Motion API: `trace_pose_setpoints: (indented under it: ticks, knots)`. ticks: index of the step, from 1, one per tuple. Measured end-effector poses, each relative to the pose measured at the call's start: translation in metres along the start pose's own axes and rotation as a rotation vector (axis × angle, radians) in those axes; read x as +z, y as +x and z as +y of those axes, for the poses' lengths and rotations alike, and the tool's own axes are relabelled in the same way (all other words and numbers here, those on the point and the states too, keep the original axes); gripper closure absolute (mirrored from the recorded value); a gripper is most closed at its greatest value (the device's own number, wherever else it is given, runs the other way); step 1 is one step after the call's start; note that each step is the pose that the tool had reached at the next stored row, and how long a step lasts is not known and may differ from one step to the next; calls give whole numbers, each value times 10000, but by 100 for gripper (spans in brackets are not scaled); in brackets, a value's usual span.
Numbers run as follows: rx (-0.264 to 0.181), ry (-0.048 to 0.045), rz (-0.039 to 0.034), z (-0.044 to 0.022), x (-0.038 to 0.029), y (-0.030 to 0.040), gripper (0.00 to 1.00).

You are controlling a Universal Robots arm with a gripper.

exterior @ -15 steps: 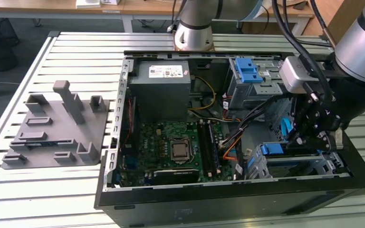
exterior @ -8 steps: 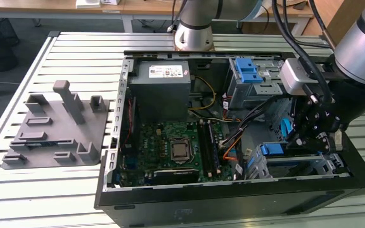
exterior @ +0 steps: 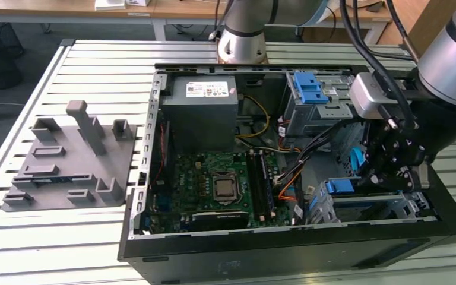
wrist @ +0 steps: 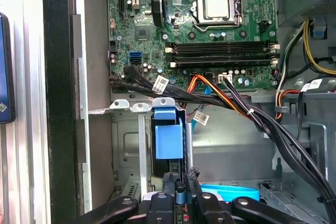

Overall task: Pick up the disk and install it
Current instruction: 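Insert the second disk wire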

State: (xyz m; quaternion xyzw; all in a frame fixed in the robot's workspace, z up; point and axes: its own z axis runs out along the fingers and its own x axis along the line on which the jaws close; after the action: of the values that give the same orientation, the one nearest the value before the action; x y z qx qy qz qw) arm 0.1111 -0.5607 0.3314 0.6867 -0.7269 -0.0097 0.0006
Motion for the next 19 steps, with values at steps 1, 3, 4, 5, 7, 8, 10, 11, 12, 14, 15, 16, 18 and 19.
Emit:
trace_pose_setpoints:
  ticks: [1,3,4,5,7,8,10,11,12,14,15,16,18,19]
  knots:
    - [0,0,-5,0,-13,0,76]
    - [0,-1,-7,1,-47,-1,76]
    - [0,-1,-7,1,-65,-1,76]
    - [0,-2,-7,1,-81,-1,76]
    - [0,-2,-8,2,-112,-1,76]
    - [0,-2,-8,2,-126,-2,76]
    - [-1,-3,-7,2,-141,-2,76]
    - [0,-3,-9,2,-141,-2,76]
    - [0,-3,-11,2,-141,-2,77]
    - [-1,-3,-7,2,-144,-2,84]
    - [-1,-3,-8,2,-144,-2,89]
    - [0,-3,-8,2,-145,-2,89]
    - [-1,-3,-8,2,-146,-2,89]
    - [-1,-3,-8,2,-146,-2,89]
